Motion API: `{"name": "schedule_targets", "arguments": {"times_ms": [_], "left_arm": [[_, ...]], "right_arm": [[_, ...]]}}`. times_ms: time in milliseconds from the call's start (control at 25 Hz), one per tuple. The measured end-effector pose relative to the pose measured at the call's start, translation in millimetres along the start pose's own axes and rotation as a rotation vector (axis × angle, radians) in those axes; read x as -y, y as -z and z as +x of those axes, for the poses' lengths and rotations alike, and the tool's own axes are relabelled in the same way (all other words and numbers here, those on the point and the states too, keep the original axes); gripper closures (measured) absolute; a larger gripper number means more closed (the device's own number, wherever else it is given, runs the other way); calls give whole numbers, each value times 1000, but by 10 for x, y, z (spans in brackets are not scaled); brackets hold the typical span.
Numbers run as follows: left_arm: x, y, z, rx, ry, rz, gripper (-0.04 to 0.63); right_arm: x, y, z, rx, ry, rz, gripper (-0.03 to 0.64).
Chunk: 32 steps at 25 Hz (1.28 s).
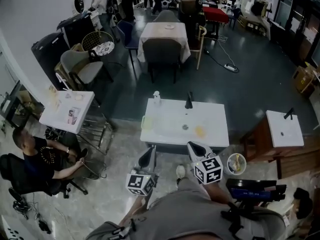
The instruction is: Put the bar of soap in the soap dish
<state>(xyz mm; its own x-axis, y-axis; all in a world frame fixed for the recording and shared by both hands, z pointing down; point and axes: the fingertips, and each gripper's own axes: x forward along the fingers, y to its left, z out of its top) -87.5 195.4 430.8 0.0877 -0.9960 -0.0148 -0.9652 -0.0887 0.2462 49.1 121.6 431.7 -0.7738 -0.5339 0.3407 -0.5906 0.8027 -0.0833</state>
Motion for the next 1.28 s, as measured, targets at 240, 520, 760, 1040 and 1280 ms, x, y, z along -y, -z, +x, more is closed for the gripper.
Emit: {"name": "schedule_targets", "arguments": {"times_ms": [240,520,760,1040,1280], "left_arm": [[-248,1,364,-5,-47,11,604],[-549,-178,1047,12,-74,27,604],[-605,-241,1746,20,-66,30,604],[-517,-71,2424,24,-33,-4,598],[-412,146,2837,-33,40,-28,598]], "right_arm": [[471,-223,459,37,18,20,614],[1014,-640,1022,64,-4,-3,615],[1580,-827,1391,70,-6,10,614],[2151,-759,1566,63,16,26,615],[2598,-702,1585,52,79,63,615]]}}
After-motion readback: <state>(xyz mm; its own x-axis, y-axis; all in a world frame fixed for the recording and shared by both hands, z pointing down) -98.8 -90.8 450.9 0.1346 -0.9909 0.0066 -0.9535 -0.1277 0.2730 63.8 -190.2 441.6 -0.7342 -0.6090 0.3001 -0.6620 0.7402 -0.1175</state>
